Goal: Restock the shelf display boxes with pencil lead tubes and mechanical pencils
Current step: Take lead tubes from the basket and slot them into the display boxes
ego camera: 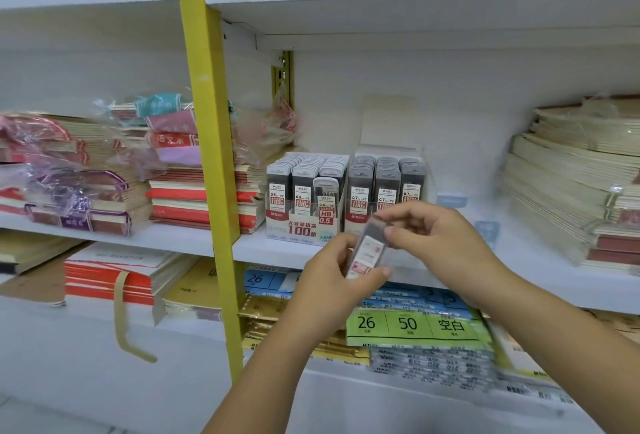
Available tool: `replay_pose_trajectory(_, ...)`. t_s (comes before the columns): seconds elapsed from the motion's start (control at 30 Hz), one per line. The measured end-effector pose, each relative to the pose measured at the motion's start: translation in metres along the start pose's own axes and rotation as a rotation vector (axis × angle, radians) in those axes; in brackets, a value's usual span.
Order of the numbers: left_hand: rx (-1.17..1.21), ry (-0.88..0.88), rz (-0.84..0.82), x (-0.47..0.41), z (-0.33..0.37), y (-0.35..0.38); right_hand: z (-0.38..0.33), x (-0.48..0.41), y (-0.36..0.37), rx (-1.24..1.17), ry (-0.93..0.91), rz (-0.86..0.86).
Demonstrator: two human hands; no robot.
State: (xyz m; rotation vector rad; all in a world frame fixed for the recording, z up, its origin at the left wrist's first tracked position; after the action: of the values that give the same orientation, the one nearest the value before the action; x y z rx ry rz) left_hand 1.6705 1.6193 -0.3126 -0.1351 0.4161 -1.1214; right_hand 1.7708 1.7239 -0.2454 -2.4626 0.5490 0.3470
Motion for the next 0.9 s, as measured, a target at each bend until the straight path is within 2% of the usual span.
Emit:
replay_pose_trajectory(0.13, 0.339, -0.042, -0.059, 0.008, -0.006, -0.007, 0.006, 0.008, -0.015, -0.151, -0.003, 0.072)
replay_pose_trajectory(0.33, 0.507, -0.011, 0.088, 0.013, -0.01, -0.025, 0.012, 0.017, -0.004, -0.086, 0.076, -0.113)
replay_pose_trajectory(0.47, 0.424, -0.002, 0.142, 0.014, -0.007, -0.028, 0.014, 0.016, 0.003, -0.044, 0.156, -0.202)
replay_pose_trajectory(0.57, 0.376, 0.005, 0.162, 0.013, -0.003, -0.03, 0.009, 0.011, 0.001, 0.227, 0.126, -0.178)
replay_pose_trajectory(0.63, 0.341, 0.02, 0.164, 0.012, -0.001, -0.031, 0.004, 0.007, 0.006, 0.273, 0.088, -0.187)
replay_pose_trajectory(0.77, 0.285, 0.073, 0.145, 0.008, 0.003, -0.027, 0.001, 0.002, 0.028, 0.277, 0.032, -0.382)
replay_pose_trajectory(0.83, 0.193, 0.094, 0.233, 0.008, 0.002, -0.032, -0.004, -0.003, 0.03, 0.326, -0.011, -0.372)
replay_pose_trajectory(0.9, -0.026, 0.105, 0.395, 0.012, 0.0, -0.045, -0.017, -0.012, 0.024, 0.261, -0.094, -0.266)
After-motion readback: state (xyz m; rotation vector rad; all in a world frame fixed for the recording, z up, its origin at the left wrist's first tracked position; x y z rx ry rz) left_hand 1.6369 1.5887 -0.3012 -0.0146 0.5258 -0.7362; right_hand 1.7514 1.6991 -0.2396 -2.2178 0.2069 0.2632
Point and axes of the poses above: each hand's wrist, its own x-axis away from the middle knuckle, its own y-axis out of the palm, z = x × y, the point moved 6 cm from there along -x, towards the middle knuckle, and after that the axes turned 14 degrees about -z, right-handed, at the moved point
